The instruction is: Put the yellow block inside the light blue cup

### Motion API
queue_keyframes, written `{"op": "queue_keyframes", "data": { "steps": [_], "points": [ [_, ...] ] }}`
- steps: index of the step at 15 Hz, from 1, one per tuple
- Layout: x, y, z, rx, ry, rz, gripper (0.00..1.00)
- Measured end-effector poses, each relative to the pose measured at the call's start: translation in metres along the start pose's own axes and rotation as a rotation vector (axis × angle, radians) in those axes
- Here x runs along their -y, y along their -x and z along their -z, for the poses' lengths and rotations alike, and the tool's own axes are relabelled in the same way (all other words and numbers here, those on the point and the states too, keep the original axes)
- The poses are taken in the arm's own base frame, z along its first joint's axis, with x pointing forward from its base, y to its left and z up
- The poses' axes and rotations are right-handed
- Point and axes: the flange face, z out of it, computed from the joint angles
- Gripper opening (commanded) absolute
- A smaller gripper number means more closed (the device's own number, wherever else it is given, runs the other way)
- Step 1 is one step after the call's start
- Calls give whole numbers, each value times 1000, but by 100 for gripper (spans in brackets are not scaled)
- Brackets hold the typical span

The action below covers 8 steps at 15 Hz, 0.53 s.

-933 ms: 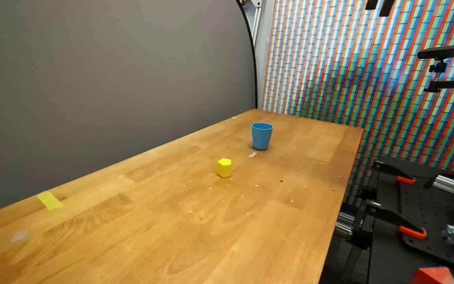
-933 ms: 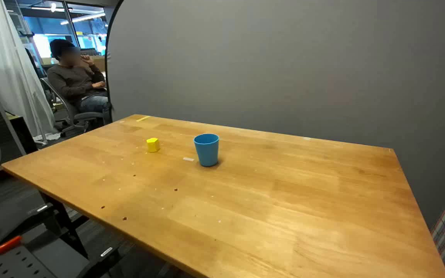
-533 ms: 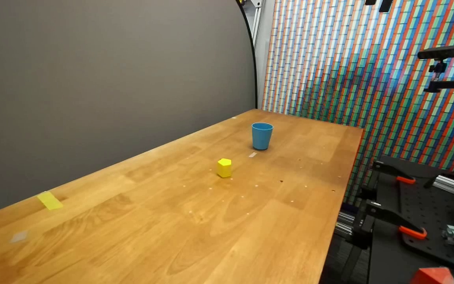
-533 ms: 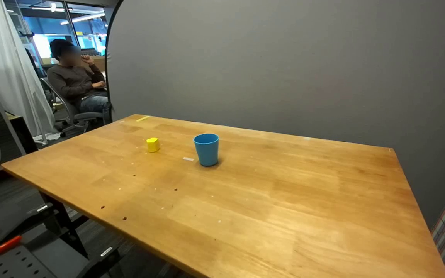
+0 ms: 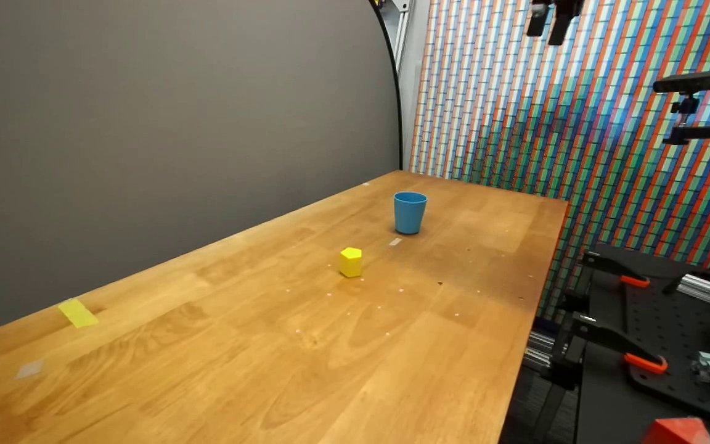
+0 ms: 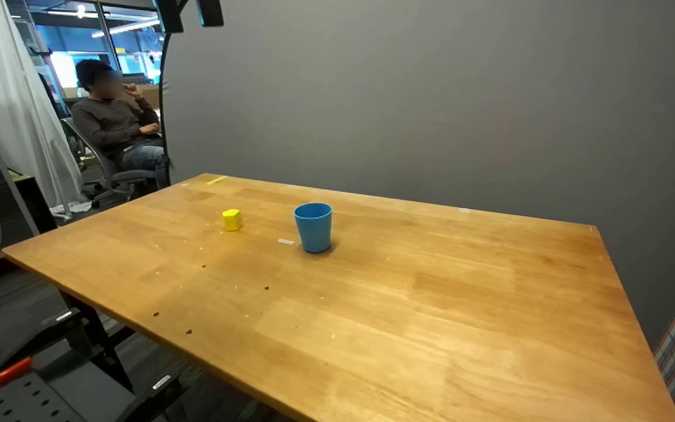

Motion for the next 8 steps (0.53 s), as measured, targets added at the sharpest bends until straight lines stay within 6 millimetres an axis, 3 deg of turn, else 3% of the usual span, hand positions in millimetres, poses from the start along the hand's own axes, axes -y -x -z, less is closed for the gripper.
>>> {"op": "queue_keyframes", "data": {
  "steps": [4,8],
  "points": [
    [91,-30,-68,47,-21,152,100],
    [160,-54,-146,114,-23,269,100]
  ]
}}
